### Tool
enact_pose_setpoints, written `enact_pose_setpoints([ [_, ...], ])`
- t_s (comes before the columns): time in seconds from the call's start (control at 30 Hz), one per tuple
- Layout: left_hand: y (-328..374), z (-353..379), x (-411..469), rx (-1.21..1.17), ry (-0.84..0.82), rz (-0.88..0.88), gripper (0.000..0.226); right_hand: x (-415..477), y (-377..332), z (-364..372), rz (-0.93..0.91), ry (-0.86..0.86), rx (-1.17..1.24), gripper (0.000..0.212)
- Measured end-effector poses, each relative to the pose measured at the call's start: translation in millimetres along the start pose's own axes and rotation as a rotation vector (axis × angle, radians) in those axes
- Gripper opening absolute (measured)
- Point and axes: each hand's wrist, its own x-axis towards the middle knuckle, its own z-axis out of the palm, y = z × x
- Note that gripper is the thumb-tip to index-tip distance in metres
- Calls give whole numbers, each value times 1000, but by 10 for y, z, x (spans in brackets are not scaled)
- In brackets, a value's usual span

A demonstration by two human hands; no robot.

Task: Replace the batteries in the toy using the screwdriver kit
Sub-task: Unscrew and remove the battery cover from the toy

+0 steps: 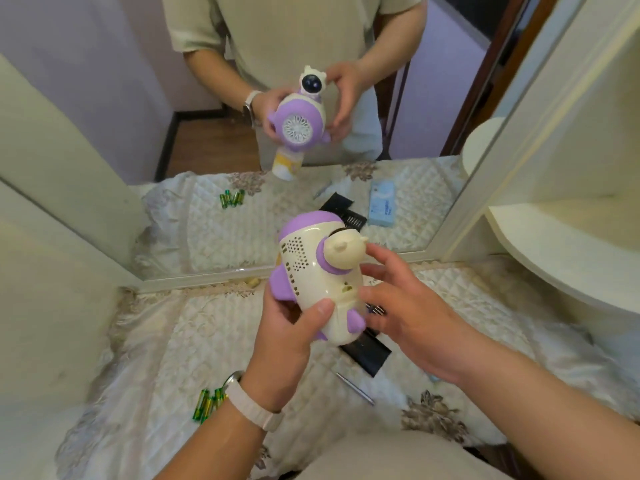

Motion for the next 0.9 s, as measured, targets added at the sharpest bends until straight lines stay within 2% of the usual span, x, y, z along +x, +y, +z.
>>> enact_pose_setpoints([
  [0.13, 89, 72, -57, 53, -71, -18, 80, -186, -146, 94, -31, -72, 93, 48],
  [0.37, 233, 259, -59, 92, -129, 23, 84, -360, -326, 35, -56, -151, 281, 49],
  [0.5, 371, 469, -156, 147, -51, 124, 76, -366, -377, -4, -87, -192, 330, 47],
  [0.67, 505, 634, -235, 195, -1, 176, 82, -441, -492, -75, -117, -281, 436, 46],
  [0.9, 629, 922, -189, 196, 7, 200, 85, -453, -616, -332, -131, -293, 377, 51],
])
